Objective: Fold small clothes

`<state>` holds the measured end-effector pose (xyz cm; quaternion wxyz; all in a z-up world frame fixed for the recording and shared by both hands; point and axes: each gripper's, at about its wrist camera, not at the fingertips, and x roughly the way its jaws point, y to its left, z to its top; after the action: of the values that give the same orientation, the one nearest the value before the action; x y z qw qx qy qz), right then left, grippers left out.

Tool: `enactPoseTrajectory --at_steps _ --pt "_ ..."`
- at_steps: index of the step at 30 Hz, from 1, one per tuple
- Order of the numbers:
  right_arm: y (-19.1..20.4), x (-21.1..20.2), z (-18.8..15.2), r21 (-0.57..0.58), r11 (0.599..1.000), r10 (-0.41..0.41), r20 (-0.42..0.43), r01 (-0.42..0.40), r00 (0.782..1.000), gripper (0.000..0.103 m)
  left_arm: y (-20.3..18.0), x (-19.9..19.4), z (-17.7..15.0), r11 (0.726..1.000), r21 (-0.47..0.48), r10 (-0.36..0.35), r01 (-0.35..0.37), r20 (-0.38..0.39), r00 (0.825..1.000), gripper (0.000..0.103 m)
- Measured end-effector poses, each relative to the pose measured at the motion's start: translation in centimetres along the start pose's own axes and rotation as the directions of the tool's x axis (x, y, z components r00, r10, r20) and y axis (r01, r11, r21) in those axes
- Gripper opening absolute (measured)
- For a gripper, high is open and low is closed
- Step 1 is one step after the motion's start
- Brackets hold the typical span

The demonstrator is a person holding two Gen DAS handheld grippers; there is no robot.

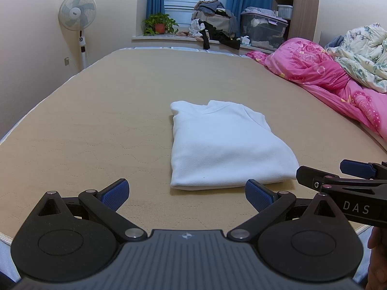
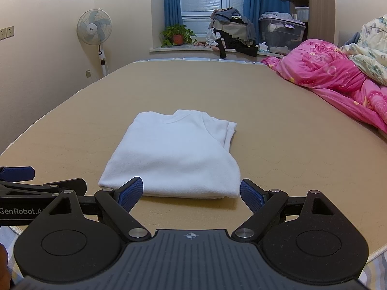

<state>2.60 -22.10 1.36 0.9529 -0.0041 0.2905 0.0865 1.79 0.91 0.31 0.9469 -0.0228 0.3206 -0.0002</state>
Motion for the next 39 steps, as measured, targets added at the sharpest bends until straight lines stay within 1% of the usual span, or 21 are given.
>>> enactPoseTrajectory --at_steps 29,39 --pt "-0.07 -0.11 -0.01 0.0 1.0 -0.001 -0.004 0.001 1.0 0.088 0.0 0.04 -0.03 1.0 -0.001 0.0 0.0 -0.003 1.0 0.102" --pt "0.17 0.14 -0.65 0.008 1.0 -0.006 -0.015 0.006 1.0 0.088 0.23 0.29 -0.09 1.0 0.004 -0.003 0.003 -0.009 1.0 0.102"
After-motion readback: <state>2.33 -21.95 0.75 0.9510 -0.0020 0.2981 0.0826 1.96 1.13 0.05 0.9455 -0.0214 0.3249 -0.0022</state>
